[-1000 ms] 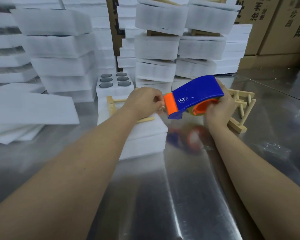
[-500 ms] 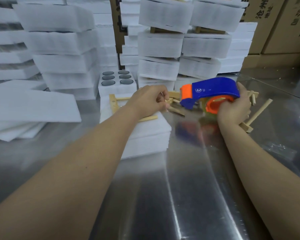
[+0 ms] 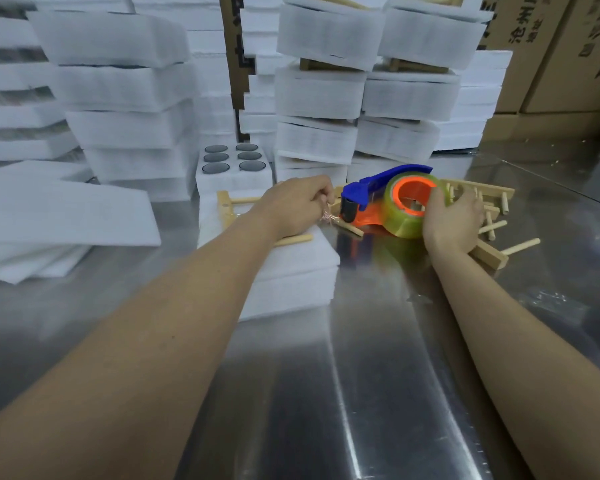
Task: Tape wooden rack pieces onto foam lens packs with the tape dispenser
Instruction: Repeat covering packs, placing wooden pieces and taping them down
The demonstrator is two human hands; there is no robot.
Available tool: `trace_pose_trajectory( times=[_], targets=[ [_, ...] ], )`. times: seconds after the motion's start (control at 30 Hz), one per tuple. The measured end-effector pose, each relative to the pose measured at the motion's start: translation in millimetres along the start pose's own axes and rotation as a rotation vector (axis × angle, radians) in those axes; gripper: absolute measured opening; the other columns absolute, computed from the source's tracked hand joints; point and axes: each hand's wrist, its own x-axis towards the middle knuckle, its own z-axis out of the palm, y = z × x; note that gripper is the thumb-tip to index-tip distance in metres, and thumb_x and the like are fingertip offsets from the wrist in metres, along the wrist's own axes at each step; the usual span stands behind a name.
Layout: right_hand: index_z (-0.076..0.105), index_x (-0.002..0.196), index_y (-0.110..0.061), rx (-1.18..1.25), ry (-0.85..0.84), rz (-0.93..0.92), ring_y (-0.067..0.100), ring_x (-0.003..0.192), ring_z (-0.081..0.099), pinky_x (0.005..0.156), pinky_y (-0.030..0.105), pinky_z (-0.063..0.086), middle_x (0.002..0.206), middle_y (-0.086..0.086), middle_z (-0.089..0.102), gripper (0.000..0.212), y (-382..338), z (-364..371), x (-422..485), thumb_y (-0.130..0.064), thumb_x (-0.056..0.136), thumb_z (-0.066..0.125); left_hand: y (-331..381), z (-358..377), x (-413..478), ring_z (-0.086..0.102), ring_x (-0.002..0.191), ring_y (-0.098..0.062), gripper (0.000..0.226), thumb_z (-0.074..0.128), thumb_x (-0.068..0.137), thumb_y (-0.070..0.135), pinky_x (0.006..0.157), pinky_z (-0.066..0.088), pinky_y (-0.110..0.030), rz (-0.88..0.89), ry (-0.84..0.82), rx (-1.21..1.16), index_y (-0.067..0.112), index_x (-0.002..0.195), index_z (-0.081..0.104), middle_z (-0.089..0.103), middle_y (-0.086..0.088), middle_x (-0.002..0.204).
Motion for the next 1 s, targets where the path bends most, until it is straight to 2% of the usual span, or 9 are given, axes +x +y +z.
trace_pose_trajectory(
  times=[0.1,0.2,0.3,0.4,0.53,0.67,0.8,0.9,1.0],
  targets=[
    [0.056,0.123,-0.019,0.081,0.189,-0.302,0.014,0.110,0.050,0.081,0.028,0.036,0.119,0.002,0.057,0.038,-10,-3,-8,-0.023,0.087,0.044,0,0,0,0.057,0.096,-0.018,0.020,0.038,0.095,0.014,0.087,0.046,-0.036,-0.001,-0.006,0.001,0.026,0.096,0.054,0.071,0.009,0.095],
    [0.063,0.097,-0.018,0.283,-0.030,-0.557,0.004,0.071,0.052,0.065,0.025,0.041,0.079,-0.005,0.062,0.025,-24,2,-29,-0.020,0.086,0.041,-2,1,1,0.055,0.092,-0.019,0.018,0.039,0.096,0.016,0.082,0.044,-0.036,-0.007,0.010,0.022,0.029,0.094,0.051,0.069,0.010,0.097],
    [0.063,0.093,-0.015,0.395,-0.442,-0.439,0.020,0.051,0.061,0.052,0.027,0.046,0.060,0.002,0.061,0.024,-36,16,-59,-0.030,0.095,0.044,-2,2,2,0.053,0.087,-0.014,0.017,0.041,0.096,0.017,0.076,0.041,-0.032,-0.012,0.044,0.004,0.030,0.091,0.051,0.062,0.021,0.079],
    [0.061,0.105,-0.018,0.565,-0.648,-0.239,0.022,0.045,0.061,0.039,0.017,0.039,0.058,0.005,0.063,0.019,-39,27,-78,-0.033,0.097,0.052,-3,3,3,0.054,0.087,-0.014,0.017,0.042,0.096,0.018,0.074,0.041,-0.031,-0.005,0.053,0.001,0.031,0.090,0.052,0.064,0.019,0.082],
    [0.052,0.115,-0.017,0.625,-0.676,-0.228,0.014,0.042,0.058,0.042,0.016,0.040,0.054,0.000,0.063,0.027,-40,28,-81,-0.009,0.091,0.063,-5,4,5,0.056,0.093,-0.019,0.016,0.043,0.096,0.019,0.075,0.040,-0.030,-0.015,0.053,0.059,0.030,0.095,0.054,0.064,0.011,0.094],
    [0.046,0.090,-0.020,0.494,-0.673,-0.336,0.014,0.040,0.050,0.045,0.021,0.043,0.051,0.001,0.056,0.022,-37,28,-85,-0.001,0.091,0.056,-5,6,11,0.053,0.114,-0.031,0.037,0.033,0.101,0.020,0.092,0.043,-0.039,-0.062,0.007,0.180,0.010,0.136,0.043,0.062,-0.012,0.122],
    [0.044,0.079,-0.018,0.357,-0.663,-0.386,0.004,0.042,0.043,0.046,0.013,0.037,0.046,-0.012,0.051,0.024,-37,34,-89,0.001,0.090,0.056,-5,7,12,0.048,0.114,-0.036,0.047,0.030,0.101,0.016,0.083,0.036,-0.038,-0.084,0.034,0.278,0.002,0.146,0.026,0.054,-0.020,0.121],
    [0.045,0.073,-0.024,0.262,-0.697,-0.413,0.013,0.063,0.049,0.065,0.031,0.043,0.067,-0.005,0.056,0.029,-39,39,-94,-0.002,0.087,0.058,-4,7,10,0.048,0.107,-0.039,0.042,0.030,0.101,0.014,0.075,0.030,-0.036,-0.093,0.060,0.261,-0.001,0.140,0.031,0.054,-0.024,0.117],
    [0.049,0.072,-0.029,0.232,-0.760,-0.385,0.022,0.075,0.055,0.079,0.045,0.048,0.073,-0.004,0.058,0.019,-44,40,-103,-0.021,0.082,0.063,-2,5,9,0.047,0.109,-0.037,0.040,0.032,0.100,0.013,0.075,0.029,-0.035,-0.106,0.077,0.256,0.000,0.138,0.033,0.055,-0.022,0.116]
  ],
)
